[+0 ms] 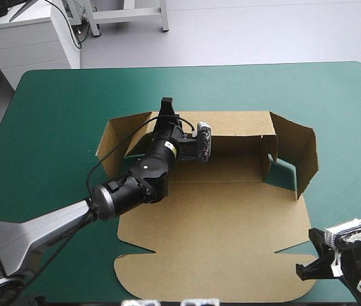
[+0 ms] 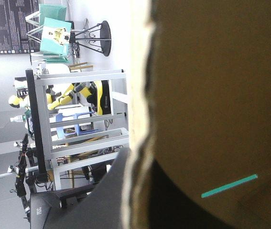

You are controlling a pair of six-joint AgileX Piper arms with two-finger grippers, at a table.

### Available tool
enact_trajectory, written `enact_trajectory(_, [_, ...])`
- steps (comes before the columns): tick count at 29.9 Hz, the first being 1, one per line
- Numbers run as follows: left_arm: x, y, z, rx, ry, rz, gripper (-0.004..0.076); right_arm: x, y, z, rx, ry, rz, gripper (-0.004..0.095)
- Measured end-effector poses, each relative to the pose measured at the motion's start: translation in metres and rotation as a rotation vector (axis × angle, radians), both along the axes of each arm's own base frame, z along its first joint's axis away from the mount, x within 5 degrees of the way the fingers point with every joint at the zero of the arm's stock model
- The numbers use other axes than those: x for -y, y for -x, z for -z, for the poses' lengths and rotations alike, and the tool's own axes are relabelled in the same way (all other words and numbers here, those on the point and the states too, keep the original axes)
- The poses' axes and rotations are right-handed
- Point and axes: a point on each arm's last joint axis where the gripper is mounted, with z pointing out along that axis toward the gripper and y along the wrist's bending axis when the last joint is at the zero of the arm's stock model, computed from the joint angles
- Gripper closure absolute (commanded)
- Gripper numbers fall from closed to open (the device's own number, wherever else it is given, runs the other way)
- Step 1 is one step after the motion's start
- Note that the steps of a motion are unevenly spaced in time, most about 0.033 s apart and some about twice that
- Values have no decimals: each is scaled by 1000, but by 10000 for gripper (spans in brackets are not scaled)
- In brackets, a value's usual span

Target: Fold the box

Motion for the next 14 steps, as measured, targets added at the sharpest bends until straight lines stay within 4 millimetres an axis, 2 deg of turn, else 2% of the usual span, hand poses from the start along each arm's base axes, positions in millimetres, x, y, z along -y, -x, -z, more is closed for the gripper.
enact_trajectory(6, [-2, 2, 7, -2, -1, 4, 731, 0, 0, -9, 16, -14, 4, 927])
enact_trajectory(11, [-2, 1, 7, 3, 18, -3, 731, -1, -12, -39, 50, 22, 24, 926])
enact_trajectory(14, [-2, 1, 8, 16, 6, -3, 731, -3, -31, -65, 62, 42, 67, 926])
